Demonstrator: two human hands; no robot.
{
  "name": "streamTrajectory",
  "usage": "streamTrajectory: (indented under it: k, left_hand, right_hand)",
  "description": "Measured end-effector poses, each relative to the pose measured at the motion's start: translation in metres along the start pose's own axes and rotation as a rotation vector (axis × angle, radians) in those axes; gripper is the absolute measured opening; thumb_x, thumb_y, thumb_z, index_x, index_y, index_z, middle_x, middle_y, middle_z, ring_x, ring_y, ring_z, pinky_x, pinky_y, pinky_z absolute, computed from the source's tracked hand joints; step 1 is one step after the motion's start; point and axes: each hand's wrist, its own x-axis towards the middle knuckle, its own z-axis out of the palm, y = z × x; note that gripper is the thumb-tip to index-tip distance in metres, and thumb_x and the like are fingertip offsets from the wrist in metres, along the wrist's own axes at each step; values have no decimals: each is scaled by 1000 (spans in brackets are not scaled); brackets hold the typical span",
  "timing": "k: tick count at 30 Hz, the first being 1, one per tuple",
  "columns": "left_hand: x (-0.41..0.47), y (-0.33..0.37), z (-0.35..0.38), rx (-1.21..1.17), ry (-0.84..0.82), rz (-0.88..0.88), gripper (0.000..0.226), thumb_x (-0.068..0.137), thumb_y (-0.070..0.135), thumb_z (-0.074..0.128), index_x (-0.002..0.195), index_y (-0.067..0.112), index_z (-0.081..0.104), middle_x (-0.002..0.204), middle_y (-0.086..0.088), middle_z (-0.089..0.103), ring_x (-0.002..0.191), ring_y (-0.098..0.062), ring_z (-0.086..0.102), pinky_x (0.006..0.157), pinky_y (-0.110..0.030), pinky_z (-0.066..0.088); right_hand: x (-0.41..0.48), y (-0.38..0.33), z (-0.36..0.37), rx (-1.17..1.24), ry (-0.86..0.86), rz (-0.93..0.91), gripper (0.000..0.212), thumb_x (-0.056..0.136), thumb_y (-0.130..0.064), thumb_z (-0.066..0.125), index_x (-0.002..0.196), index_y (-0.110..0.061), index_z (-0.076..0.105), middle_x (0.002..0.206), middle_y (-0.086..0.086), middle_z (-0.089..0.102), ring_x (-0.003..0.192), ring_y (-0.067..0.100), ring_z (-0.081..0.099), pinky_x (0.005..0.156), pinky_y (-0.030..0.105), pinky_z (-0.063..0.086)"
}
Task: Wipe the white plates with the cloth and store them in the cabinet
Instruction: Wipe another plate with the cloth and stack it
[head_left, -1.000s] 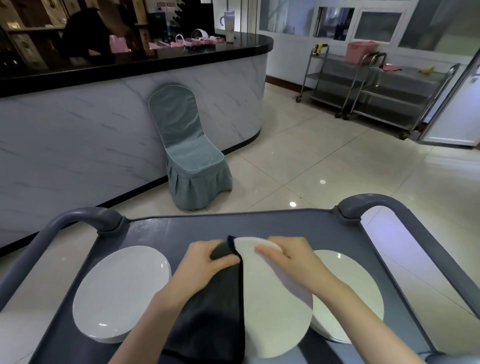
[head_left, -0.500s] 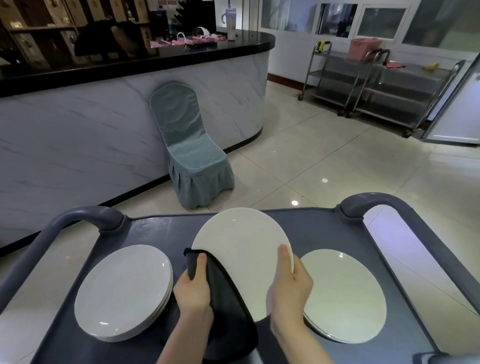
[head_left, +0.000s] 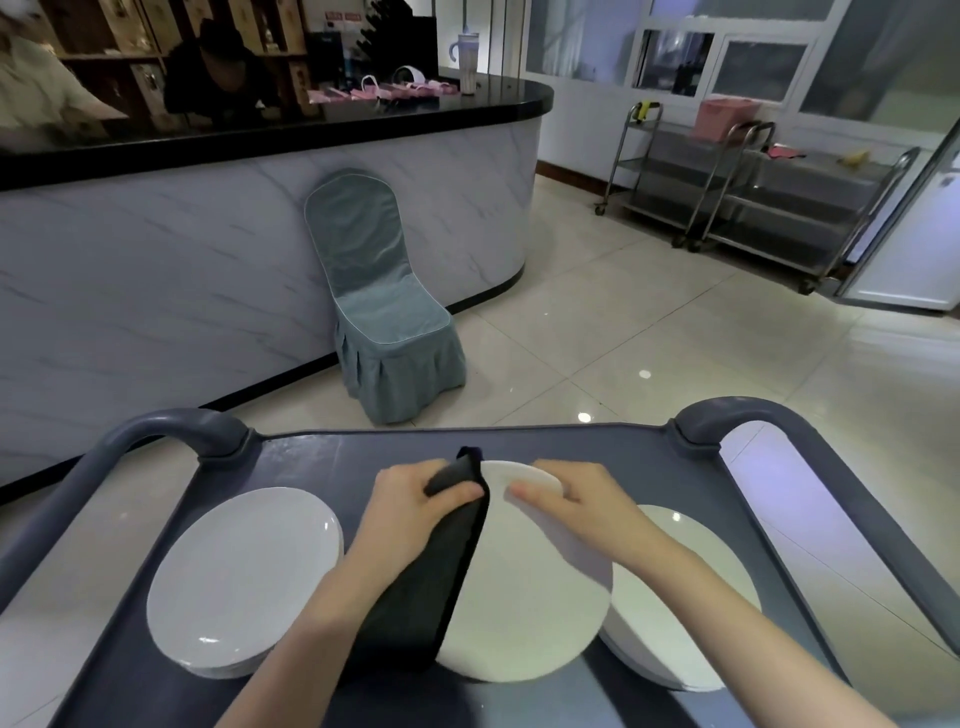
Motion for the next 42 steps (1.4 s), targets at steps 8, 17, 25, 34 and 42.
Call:
streamTrajectory:
  k: [8, 17, 25, 34, 42]
  left_hand:
    - [-32, -15, 26, -430, 318, -380, 18, 95, 28, 61, 85, 16, 70, 77, 1, 73, 76, -11, 64, 67, -25, 50]
    - [-15, -14, -6, -149, 41, -95, 12, 87, 17, 71, 79, 26, 71, 75, 18, 73, 70, 7, 65, 62, -9, 46]
    - [-31, -16, 15, -358, 177, -245, 12, 92, 19, 65, 82, 18, 71, 75, 7, 74, 70, -1, 64, 62, -13, 49]
    - [-31, -21, 3, -264, 186, -263, 12, 90, 21, 67, 79, 19, 72, 75, 6, 74, 75, -10, 67, 66, -21, 51]
    - [-12, -7, 2, -194, -4, -91, 9, 89, 17, 70, 83, 22, 74, 77, 9, 75, 69, 4, 64, 63, -14, 48]
  right_hand:
    - [-13, 2, 1, 424, 379, 188, 39, 94, -27, 65, 66, -1, 56, 62, -2, 51, 60, 11, 45, 57, 22, 36]
    - [-11, 5, -1, 164, 185, 81, 34, 96, -31, 62, 70, -8, 61, 64, 3, 57, 62, 4, 48, 61, 22, 37]
    - [-8, 1, -8, 211, 198, 31, 47, 93, -34, 66, 62, -4, 47, 60, -3, 41, 59, 8, 37, 59, 29, 29]
    - [-18, 6, 9, 295, 241, 114, 39, 97, -26, 62, 65, -5, 52, 62, -5, 48, 60, 8, 42, 59, 25, 34]
    - [-3, -7, -8, 132, 68, 26, 46, 94, -30, 65, 55, -19, 42, 54, -11, 36, 55, 5, 33, 54, 21, 26]
